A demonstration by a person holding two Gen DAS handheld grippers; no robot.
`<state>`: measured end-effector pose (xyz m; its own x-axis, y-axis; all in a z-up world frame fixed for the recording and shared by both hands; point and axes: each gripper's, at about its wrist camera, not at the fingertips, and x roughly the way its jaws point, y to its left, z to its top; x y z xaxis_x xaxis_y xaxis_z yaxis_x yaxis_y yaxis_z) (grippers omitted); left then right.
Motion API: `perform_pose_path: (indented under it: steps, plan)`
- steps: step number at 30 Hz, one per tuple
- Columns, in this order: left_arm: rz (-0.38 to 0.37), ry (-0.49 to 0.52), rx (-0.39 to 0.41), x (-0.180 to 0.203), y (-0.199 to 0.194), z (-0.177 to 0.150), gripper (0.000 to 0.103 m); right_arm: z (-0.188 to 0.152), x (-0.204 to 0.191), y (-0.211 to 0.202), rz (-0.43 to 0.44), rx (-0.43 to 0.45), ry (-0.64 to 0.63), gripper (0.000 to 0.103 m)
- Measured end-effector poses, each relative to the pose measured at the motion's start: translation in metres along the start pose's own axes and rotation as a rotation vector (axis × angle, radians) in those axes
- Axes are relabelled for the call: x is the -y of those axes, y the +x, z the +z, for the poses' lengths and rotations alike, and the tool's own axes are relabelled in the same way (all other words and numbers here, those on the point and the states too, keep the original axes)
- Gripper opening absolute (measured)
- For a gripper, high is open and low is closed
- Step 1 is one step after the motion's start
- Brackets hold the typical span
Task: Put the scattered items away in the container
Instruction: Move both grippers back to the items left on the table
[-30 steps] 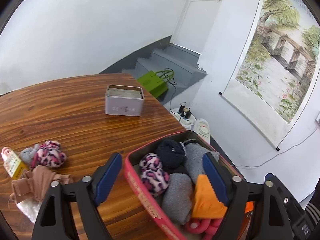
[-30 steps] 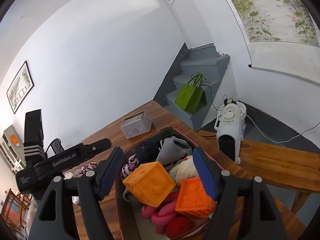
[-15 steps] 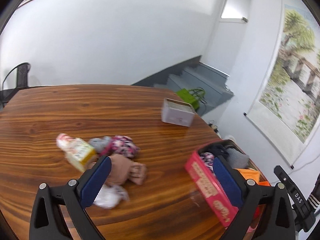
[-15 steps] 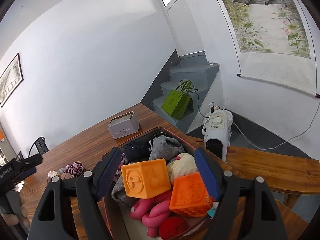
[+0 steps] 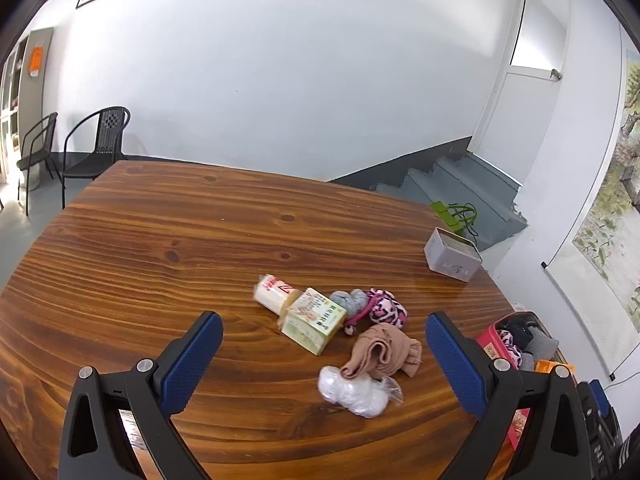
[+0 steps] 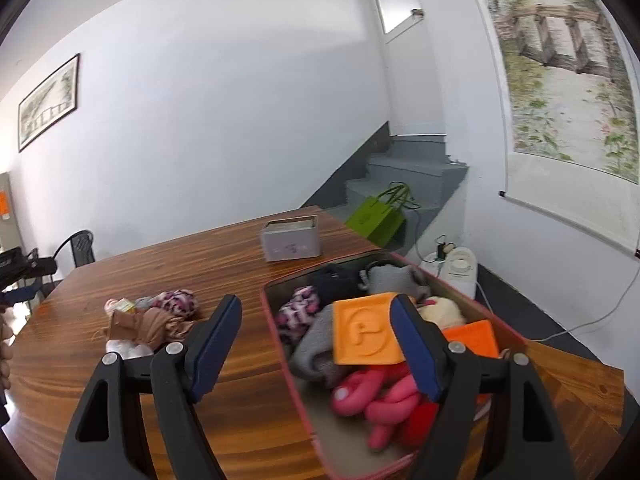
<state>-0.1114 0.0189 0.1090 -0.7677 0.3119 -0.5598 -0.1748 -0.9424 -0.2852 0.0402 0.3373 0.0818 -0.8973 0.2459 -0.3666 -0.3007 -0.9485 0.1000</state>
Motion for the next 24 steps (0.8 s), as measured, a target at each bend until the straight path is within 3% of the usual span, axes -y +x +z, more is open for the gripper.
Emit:
perform_pose_path:
  steps: [5, 8, 12, 24]
  plan:
    - [-0.015, 0.007, -0.025, -0.008, 0.001, 0.003, 0.102, -0.006, -0.061, 0.02, 0.21, -0.147, -0.1, 0.081]
    - [-0.026, 0.031, -0.051, -0.01, 0.004, 0.002, 0.102, -0.013, -0.091, 0.036, 0.294, -0.226, -0.143, 0.081]
    - [-0.02, 0.056, -0.07, -0.013, 0.007, 0.0, 0.102, -0.016, -0.115, 0.06, 0.315, -0.285, -0.173, 0.081]
    - [-0.043, -0.012, -0.088, -0.026, 0.012, 0.001, 0.102, -0.014, -0.148, 0.138, 0.396, -0.468, 0.011, 0.081]
